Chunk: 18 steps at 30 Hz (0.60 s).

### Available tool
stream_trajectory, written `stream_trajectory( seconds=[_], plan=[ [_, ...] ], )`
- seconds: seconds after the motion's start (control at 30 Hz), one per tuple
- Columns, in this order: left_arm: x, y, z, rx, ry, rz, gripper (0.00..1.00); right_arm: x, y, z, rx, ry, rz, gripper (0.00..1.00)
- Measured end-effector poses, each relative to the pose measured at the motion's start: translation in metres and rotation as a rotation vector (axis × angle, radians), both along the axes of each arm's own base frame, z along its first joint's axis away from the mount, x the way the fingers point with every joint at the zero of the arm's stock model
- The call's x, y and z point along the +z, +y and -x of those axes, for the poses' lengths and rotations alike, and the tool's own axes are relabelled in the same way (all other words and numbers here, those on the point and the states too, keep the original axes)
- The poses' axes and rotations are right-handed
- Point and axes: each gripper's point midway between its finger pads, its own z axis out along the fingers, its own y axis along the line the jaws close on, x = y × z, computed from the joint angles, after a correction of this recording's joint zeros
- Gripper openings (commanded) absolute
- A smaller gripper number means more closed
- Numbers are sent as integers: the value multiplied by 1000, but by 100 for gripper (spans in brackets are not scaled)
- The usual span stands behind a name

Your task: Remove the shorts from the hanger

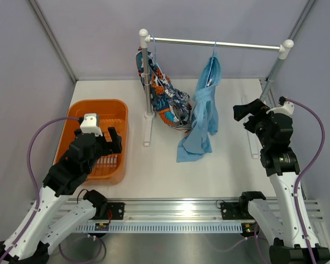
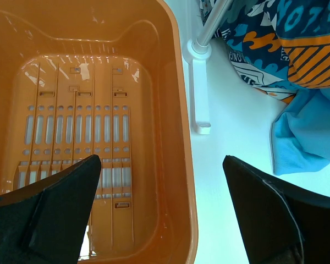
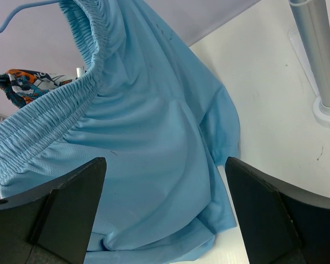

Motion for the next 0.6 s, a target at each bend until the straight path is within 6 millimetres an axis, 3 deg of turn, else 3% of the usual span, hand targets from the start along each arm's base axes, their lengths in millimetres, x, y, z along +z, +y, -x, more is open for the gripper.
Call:
stream_trajectory(
  seconds=[0.2, 0.6],
  plan=[
    [0, 0, 0, -3, 1, 1, 99, 2, -1, 1, -2, 24, 6, 99],
    [0, -1, 0, -3, 1, 0, 99, 28, -19, 8, -82, 17, 75, 99]
  ],
)
